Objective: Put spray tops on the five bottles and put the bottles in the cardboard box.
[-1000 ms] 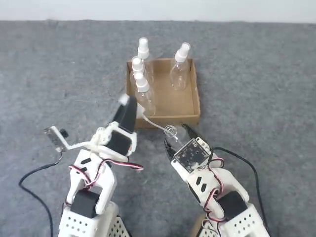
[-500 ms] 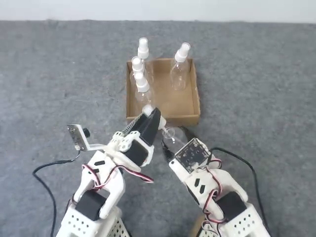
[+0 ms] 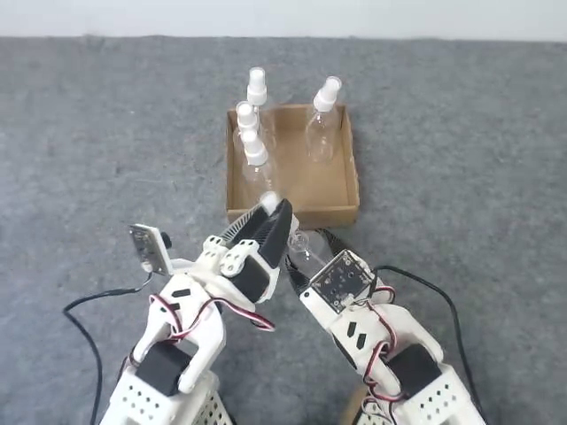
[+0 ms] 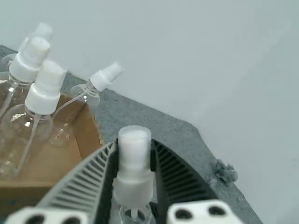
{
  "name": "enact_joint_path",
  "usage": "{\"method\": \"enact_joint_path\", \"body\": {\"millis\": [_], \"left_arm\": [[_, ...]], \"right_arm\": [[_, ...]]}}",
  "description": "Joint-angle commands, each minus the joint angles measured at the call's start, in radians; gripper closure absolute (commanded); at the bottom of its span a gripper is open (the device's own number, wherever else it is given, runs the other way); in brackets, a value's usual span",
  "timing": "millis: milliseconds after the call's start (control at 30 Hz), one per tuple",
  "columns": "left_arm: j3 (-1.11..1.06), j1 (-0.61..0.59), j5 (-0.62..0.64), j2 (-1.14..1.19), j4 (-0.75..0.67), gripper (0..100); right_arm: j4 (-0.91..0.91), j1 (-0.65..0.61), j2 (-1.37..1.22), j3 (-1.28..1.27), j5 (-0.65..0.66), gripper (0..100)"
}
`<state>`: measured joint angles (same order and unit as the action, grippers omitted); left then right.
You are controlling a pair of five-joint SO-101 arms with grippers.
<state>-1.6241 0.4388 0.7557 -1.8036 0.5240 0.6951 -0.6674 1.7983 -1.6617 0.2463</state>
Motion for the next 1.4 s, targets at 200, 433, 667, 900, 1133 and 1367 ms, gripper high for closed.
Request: {"method": "enact_joint_path", "body": {"millis": [200, 433, 667, 900, 1133, 1367], "left_arm": [[0.01, 0.051, -0.063, -0.021, 0.115, 99], [0.01, 0.094, -0.064, -0.021, 0.181, 84], [0.021, 0.095, -0.066, -0.021, 0.273, 78], [0.111, 0.087, -0.064, -0.021, 0.356, 77], [0.15, 0.084, -0.064, -0.023, 0.356, 77], [0.229, -0.02, -0.063, -0.023, 0.351, 77]], "right_arm": [[0.005, -0.01, 0.016, -0.021, -0.005, 92.9], [0.005, -0.01, 0.016, -0.021, -0.005, 92.9], [0.005, -0.01, 0.016, -0.021, -0.005, 92.9], [0.005, -0.01, 0.016, -0.021, -0.005, 92.9], [0.005, -0.01, 0.016, -0.021, -0.005, 92.9], [0.007, -0.005, 0.016, -0.021, -0.005, 92.9]]}}
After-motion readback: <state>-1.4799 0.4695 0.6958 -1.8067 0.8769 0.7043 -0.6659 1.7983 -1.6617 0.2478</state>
